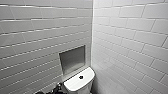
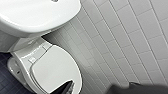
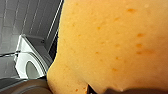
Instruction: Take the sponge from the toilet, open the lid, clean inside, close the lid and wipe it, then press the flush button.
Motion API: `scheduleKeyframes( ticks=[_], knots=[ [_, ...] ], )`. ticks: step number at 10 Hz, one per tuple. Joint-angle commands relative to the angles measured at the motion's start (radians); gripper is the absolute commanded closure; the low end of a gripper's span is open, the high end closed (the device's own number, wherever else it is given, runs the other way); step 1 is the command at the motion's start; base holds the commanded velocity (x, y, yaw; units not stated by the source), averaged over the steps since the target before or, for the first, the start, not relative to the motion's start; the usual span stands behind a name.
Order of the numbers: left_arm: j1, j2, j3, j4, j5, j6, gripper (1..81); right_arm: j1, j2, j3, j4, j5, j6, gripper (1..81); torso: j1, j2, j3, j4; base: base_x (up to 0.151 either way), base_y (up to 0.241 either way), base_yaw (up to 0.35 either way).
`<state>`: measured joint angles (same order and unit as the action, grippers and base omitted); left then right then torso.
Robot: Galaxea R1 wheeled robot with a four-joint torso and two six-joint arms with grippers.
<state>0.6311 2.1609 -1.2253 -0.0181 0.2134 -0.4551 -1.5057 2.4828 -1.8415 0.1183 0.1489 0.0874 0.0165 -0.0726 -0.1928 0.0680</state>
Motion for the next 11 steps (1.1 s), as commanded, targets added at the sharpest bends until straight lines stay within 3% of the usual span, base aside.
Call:
scheduleKeyframes(
  ticks=[1, 5, 7, 8, 11],
  knots=[
    [-0.194, 0.025, -0.034, -0.072, 0.089, -0.052, 1.0, 0.044, -0.017, 0.018, 0.007, -0.057, 0.002, 81.1, 0.000, 0.000, -0.048, 0.000, 0.000, 0.000, 0.000],
    [-0.319, 0.111, -0.109, -0.072, 0.119, -0.146, 1.0, 0.048, -0.016, 0.015, 0.024, -0.052, 0.002, 81.1, 0.001, 0.002, -0.113, 0.000, 0.000, 0.000, 0.000],
    [-0.360, 0.172, -0.181, -0.072, 0.175, -0.160, 1.0, 0.048, -0.016, 0.015, 0.026, -0.043, 0.000, 81.1, 0.002, 0.002, -0.135, 0.000, 0.000, 0.000, 0.000],
    [-0.371, 0.200, -0.215, -0.072, 0.198, -0.160, 1.0, 0.046, -0.016, 0.016, 0.026, -0.043, 0.000, 81.1, 0.002, 0.003, -0.121, 0.000, 0.000, 0.000, 0.000],
    [-0.405, 0.242, -0.289, -0.077, 0.198, -0.184, 1.0, 0.043, -0.014, 0.015, 0.026, -0.037, 0.002, 81.1, 0.003, 0.003, -0.169, 0.000, 0.000, 0.000, 0.000]
  ],
)
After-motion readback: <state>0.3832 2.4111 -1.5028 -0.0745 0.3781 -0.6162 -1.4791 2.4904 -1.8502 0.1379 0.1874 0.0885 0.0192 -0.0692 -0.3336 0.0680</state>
